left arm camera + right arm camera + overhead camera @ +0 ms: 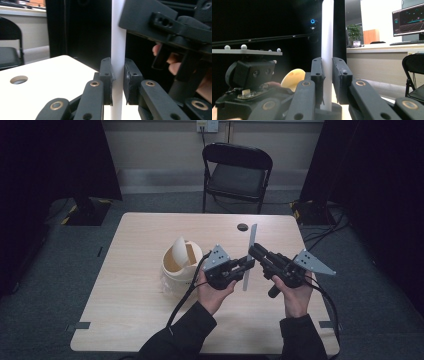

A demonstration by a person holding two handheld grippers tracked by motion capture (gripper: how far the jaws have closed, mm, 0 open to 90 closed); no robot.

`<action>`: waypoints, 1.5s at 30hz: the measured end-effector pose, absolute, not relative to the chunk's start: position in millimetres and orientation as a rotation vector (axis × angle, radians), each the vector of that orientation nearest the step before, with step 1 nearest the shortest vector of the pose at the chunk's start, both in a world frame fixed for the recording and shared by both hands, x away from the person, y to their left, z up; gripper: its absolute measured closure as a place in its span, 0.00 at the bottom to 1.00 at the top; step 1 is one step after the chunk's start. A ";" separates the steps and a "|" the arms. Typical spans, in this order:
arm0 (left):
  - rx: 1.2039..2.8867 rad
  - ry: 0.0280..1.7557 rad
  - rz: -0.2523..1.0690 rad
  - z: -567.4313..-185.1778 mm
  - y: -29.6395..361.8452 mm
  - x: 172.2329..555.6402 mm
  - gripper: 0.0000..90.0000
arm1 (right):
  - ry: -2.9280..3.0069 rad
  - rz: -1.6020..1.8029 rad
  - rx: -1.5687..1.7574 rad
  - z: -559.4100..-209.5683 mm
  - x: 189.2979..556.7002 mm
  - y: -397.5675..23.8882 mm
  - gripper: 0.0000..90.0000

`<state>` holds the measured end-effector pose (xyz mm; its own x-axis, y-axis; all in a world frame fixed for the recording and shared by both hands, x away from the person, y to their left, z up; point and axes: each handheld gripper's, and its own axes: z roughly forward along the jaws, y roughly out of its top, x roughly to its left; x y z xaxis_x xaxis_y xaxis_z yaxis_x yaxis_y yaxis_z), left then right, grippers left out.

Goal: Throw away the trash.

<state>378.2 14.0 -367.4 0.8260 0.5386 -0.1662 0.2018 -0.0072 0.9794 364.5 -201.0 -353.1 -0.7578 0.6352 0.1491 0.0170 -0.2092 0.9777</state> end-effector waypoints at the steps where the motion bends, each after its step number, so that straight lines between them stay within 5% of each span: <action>1: 1.592 0.604 0.306 -366.8 15.1 377.7 0.88 | 1.643 2.019 0.765 -352.4 363.9 -202.2 0.89; 11: 1.591 0.594 0.392 -356.6 37.5 370.0 0.88 | 1.602 1.999 0.806 -348.1 359.5 -222.5 0.77; 25: 1.516 0.542 0.384 -320.6 112.2 335.1 0.88 | 1.757 1.591 1.139 -441.5 372.8 -259.3 0.55; 33: 1.505 0.592 0.466 -310.4 176.2 309.2 0.88 | 1.810 1.474 1.213 -472.5 375.3 -268.6 0.52; 45: 1.438 0.694 0.607 -297.4 231.3 330.7 0.88 | 1.901 1.285 1.233 -491.0 380.4 -268.0 0.44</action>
